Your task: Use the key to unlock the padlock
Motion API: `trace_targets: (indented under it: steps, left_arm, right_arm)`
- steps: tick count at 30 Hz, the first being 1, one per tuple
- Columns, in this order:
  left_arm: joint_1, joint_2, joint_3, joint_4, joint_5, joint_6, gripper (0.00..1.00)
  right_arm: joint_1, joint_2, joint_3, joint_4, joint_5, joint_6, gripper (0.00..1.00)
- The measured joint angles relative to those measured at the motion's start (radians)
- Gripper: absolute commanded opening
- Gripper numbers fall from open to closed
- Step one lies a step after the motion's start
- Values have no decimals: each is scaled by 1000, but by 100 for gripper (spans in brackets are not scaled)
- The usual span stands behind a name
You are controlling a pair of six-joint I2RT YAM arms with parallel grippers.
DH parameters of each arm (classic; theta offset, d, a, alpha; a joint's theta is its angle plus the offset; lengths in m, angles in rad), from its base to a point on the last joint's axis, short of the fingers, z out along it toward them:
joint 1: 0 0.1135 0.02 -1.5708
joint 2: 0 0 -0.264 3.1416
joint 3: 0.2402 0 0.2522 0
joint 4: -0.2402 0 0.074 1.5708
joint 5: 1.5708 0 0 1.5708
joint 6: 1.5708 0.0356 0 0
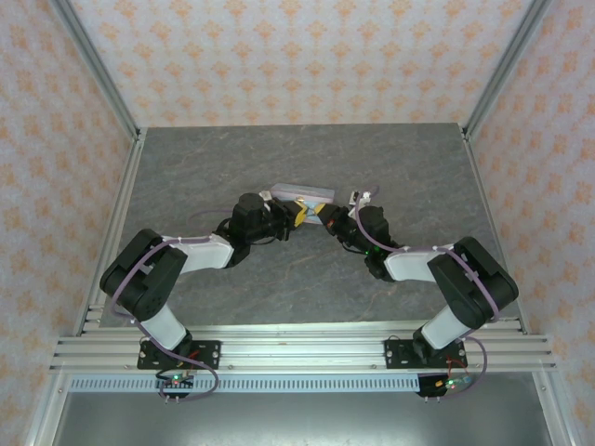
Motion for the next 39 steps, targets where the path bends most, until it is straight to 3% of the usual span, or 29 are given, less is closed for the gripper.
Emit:
trace_targets:
  steps: [39]
  left_arm:
    - [-13,-5,0,-3,-37,4,0]
  right_arm:
    - [5,9,20,-8,23,0,0]
